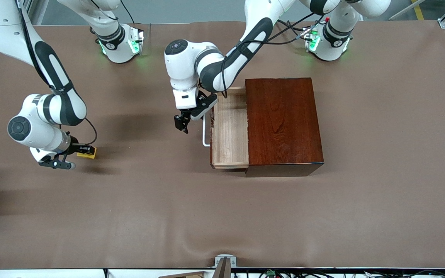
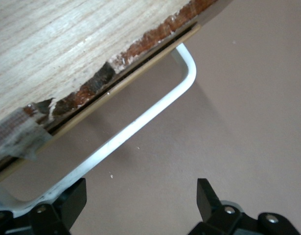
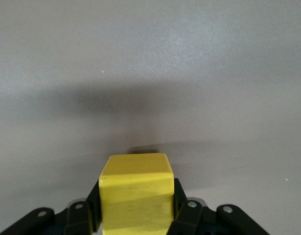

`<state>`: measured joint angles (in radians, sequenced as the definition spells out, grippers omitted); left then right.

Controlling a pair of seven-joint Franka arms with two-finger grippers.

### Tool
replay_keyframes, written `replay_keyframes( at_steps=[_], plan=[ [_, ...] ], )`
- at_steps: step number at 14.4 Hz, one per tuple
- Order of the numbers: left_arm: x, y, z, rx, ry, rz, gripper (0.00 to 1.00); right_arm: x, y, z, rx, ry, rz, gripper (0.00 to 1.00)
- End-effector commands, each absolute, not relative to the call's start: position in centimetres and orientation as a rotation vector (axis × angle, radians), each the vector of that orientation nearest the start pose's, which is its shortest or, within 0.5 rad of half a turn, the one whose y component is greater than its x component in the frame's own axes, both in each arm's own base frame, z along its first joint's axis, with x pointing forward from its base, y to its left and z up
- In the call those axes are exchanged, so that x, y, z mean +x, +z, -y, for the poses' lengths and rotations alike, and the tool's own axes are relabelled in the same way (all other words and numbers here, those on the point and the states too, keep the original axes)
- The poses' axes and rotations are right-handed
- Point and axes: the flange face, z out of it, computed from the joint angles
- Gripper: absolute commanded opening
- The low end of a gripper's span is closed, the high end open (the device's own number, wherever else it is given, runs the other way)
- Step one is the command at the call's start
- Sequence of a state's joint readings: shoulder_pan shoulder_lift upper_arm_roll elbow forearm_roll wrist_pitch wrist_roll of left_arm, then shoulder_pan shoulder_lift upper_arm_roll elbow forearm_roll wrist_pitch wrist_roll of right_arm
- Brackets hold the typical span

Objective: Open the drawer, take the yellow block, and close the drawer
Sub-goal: 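Set the cube on the table while the left gripper pushes the drawer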

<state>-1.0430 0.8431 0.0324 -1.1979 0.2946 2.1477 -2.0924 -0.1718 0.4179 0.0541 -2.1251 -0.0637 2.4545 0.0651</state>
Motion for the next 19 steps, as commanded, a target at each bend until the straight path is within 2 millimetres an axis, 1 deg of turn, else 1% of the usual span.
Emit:
replay_keyframes(
  at_steps=[1, 2, 3, 4, 5, 6, 7, 9, 10, 11, 13, 14, 15, 17, 19],
  plan=[
    [42.8, 28.8, 63.4, -2.777, -0.484, 1.447, 1.0, 55.0, 19.8, 6.9, -3.15, 0.138, -0.184, 0.0],
    [42.8, 28.6, 63.1, -2.752, -0.484, 1.443, 1.0, 54.9, 19.2, 6.9, -3.148, 0.15, -0.186, 0.02],
    [42.8, 28.8, 62.6, -2.722, -0.486, 1.438, 1.0, 54.8, 18.9, 7.1, -3.147, 0.152, -0.191, 0.2],
    [42.8, 29.0, 62.2, -2.699, -0.486, 1.431, 1.0, 54.8, 18.6, 7.2, -3.145, 0.16, -0.198, 0.35],
    [42.8, 28.7, 62.0, -2.681, -0.49, 1.424, 1.0, 54.7, 18.4, 7.4, -3.144, 0.164, -0.205, 0.59],
    [42.7, 28.3, 61.7, -2.659, -0.487, 1.417, 1.0, 54.7, 18.5, 7.2, -3.144, 0.164, -0.2, 0.93],
    [42.7, 28.1, 61.4, -2.639, -0.486, 1.405, 1.0, 54.8, 18.7, 7.1, -3.145, 0.167, -0.196, 1.0],
    [42.7, 27.7, 60.6, -2.581, -0.484, 1.392, 1.0, 55.1, 19.3, 6.7, -3.147, 0.157, -0.19, 1.0],
    [42.7, 27.5, 60.2, -2.553, -0.487, 1.385, 1.0, 55.3, 19.6, 6.9, -3.144, 0.157, -0.201, 1.0],
    [42.6, 27.2, 59.8, -2.525, -0.485, 1.381, 1.0, 55.5, 20.3, 6.4, -3.146, 0.147, -0.199, 1.0],
    [42.4, 26.5, 59.3, -2.49, -0.48, 1.376, 1.0, 56.5, 23.2, 6.1, -3.153, 0.116, -0.184, 1.0],
    [42.6, 26.5, 59.0, -2.465, -0.477, 1.391, 1.0, 57.1, 25.0, 5.8, -3.156, 0.128, -0.175, 1.0],
    [43.0, 26.5, 58.4, -2.441, -0.474, 1.405, 1.0, 58.0, 27.1, 5.0, -3.16, 0.144, -0.152, 1.0],
    [43.1, 26.5, 58.2, -2.431, -0.475, 1.408, 1.0, 59.3, 30.9, 4.0, -3.164, 0.171, -0.127, 1.0],
    [43.3, 25.7, 57.3, -2.382, -0.467, 1.398, 1.0, 59.8, 34.8, 2.7, -3.17, 0.164, -0.104, 1.0]
  ],
)
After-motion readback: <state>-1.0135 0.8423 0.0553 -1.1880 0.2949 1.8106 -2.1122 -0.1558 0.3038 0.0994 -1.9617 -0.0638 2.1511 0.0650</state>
